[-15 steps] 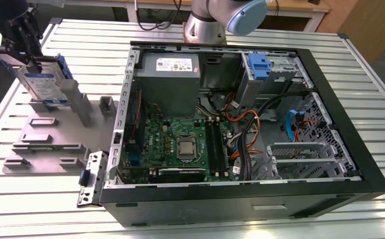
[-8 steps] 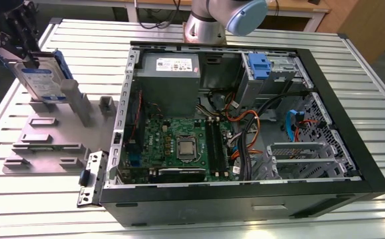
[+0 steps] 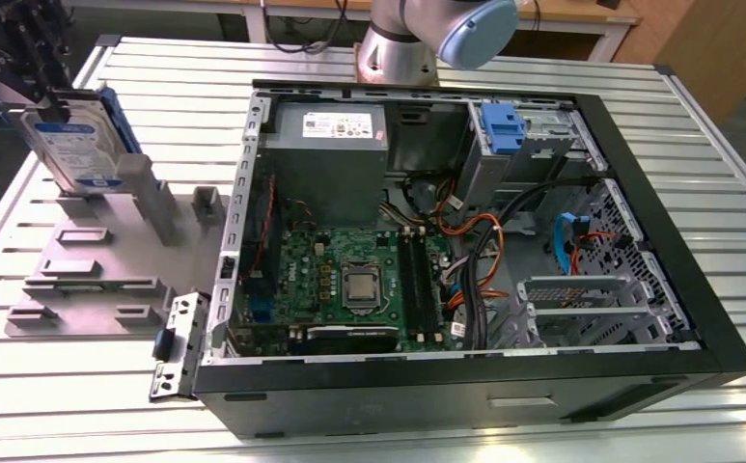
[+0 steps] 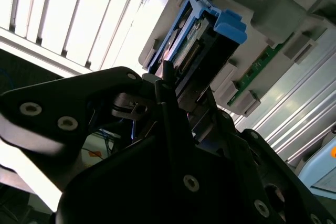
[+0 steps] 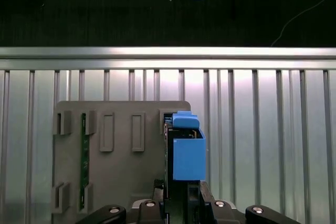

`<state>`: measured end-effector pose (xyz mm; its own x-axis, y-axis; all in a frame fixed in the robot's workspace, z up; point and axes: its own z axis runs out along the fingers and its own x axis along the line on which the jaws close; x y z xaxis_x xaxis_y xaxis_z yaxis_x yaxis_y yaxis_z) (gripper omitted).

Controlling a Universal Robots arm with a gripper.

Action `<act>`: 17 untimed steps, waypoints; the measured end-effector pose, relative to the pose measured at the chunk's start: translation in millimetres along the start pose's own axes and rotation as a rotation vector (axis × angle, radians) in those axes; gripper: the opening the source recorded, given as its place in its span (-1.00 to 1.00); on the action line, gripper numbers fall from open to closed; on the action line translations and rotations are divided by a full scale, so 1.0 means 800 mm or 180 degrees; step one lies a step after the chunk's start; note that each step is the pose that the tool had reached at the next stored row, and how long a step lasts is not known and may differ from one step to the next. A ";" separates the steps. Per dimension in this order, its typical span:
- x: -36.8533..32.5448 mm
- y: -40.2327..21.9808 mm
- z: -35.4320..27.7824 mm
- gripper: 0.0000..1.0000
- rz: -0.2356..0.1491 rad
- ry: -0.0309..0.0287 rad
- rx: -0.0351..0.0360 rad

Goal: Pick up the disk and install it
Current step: 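Pick up the disk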

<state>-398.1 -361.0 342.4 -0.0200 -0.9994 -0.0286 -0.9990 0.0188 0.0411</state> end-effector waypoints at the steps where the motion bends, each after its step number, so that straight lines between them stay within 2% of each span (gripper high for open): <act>1: 0.0000 0.0000 -0.0011 -0.31 0.0000 0.0000 0.0000; 17: -0.0002 0.0003 -0.0081 -0.31 0.0000 0.0000 0.0000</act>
<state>-398.0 -361.0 348.9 -0.0200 -0.9994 -0.0287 -0.9990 0.0188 0.0411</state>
